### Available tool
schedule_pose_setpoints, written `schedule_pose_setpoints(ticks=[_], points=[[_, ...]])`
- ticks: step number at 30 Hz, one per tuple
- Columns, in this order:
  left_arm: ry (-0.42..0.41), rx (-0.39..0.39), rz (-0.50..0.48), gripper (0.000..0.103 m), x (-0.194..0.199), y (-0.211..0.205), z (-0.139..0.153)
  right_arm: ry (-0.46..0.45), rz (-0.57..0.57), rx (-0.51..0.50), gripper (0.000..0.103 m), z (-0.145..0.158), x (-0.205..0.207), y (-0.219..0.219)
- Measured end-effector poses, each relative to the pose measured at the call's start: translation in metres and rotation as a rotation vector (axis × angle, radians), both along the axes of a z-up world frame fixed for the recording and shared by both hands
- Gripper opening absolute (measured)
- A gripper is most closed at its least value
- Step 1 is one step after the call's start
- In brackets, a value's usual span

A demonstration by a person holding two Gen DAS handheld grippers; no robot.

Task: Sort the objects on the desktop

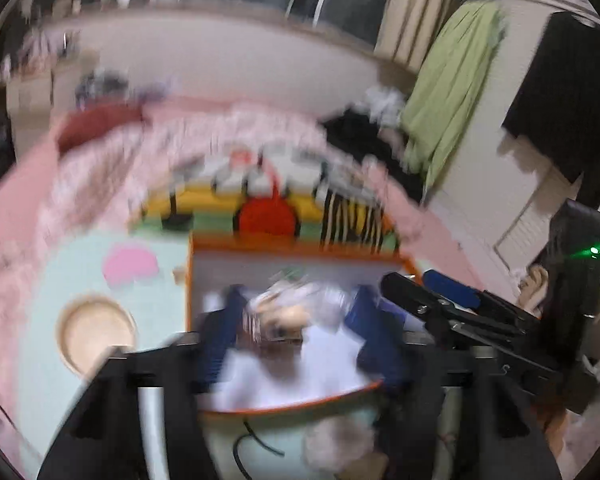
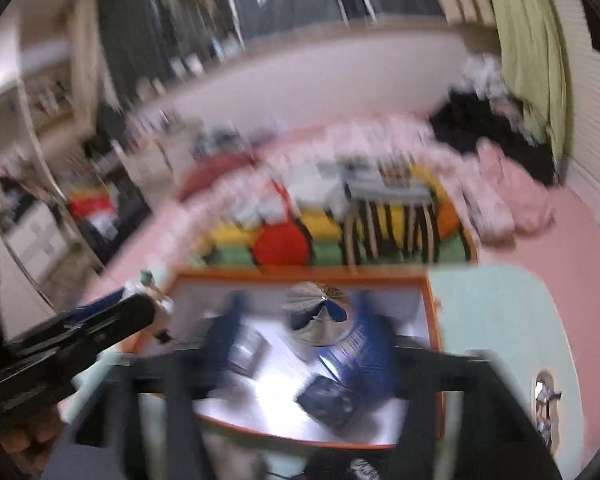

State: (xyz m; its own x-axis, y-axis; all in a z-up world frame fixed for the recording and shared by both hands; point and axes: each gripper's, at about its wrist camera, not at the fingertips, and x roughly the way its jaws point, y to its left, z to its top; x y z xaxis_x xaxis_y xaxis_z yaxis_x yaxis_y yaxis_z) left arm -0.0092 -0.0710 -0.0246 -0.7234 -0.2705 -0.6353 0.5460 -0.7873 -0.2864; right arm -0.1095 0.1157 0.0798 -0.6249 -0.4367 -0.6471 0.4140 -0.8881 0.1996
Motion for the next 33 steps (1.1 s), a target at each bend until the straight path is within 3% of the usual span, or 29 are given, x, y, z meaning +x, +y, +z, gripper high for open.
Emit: schedule_pose_setpoints(ticks=[1,4,7,10,12,18,23,24,25,28,30,33], points=[[-0.001,-0.018,-0.013,0.075,0.000,0.000,-0.009,-0.038,0.000,0.027,0.080,-0.015,-0.003,-0.001],[-0.034,-0.148,-0.029,0.076,-0.003,0.016,-0.013,0.057,0.012,0.182,0.081,-0.028,0.011,-0.013],[-0.015,-0.151,-0.034,0.076,-0.002,0.021,-0.007,0.013,0.026,0.097,0.081,-0.025,0.011,-0.004],[0.080,-0.135,-0.023,0.076,0.019,0.025,0.009,0.056,-0.017,0.025,0.081,-0.010,0.024,0.013],[0.087,-0.130,-0.024,0.082,0.031,0.030,0.015,0.068,-0.015,-0.016,0.082,-0.002,0.041,0.026],[-0.064,-0.140,-0.103,0.082,0.065,0.069,-0.011,0.019,0.000,0.009,0.090,-0.012,0.097,0.060],[-0.227,-0.110,-0.129,0.084,0.075,0.086,-0.062,-0.095,-0.032,0.078,0.094,-0.055,0.122,0.081],[-0.220,-0.167,-0.120,0.085,0.076,0.094,-0.068,-0.128,-0.035,0.097,0.094,-0.066,0.122,0.081],[-0.230,-0.210,-0.102,0.088,0.078,0.101,-0.072,-0.075,-0.044,0.133,0.096,-0.067,0.128,0.079],[-0.262,-0.324,-0.065,0.097,0.071,0.123,-0.083,-0.076,-0.017,0.214,0.103,-0.070,0.127,0.066],[-0.268,-0.350,-0.055,0.099,0.071,0.127,-0.085,-0.074,-0.009,0.207,0.103,-0.069,0.127,0.067],[-0.257,-0.299,-0.062,0.099,0.074,0.120,-0.088,-0.069,-0.017,0.203,0.103,-0.068,0.128,0.068]])
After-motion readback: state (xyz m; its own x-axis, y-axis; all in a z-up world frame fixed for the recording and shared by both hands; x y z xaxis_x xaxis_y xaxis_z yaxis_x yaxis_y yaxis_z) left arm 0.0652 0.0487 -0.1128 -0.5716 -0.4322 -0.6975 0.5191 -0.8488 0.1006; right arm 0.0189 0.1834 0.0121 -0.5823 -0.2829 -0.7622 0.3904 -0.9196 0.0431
